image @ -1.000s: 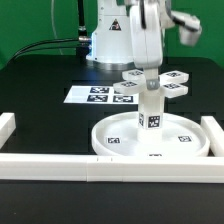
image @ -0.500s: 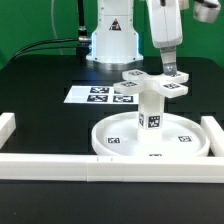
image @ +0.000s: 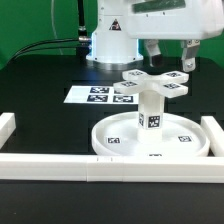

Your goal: Assemble round table

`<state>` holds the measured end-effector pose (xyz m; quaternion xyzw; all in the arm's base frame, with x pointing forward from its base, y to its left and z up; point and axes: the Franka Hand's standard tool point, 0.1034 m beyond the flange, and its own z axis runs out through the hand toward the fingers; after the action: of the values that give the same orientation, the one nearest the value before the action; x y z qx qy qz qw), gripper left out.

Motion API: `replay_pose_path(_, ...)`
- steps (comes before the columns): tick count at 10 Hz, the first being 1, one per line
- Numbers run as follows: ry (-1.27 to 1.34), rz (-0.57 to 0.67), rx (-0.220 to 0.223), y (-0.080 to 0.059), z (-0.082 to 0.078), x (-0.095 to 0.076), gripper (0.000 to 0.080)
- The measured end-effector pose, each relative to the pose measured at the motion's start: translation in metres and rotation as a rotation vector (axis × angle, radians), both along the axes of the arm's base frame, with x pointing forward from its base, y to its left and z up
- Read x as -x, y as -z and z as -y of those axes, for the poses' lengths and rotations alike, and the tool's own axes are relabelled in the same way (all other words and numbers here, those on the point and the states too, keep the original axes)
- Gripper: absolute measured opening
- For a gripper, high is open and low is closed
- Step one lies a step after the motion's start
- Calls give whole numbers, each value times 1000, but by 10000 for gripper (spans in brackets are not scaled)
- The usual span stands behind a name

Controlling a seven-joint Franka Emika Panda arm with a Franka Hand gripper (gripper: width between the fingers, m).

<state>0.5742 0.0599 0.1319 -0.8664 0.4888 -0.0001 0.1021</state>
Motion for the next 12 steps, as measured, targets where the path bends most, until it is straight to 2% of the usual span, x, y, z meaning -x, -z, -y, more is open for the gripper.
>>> replay_pose_path(4,-254,43,29,1,0,0,649)
replay_pose_path(6,-542,81,73,-2,0,-1,649)
replay_pose_path(9,-984,121,99,-5,2,-10,649)
replay_pose_path(12,-1170,146,121,-3,6,-11,649)
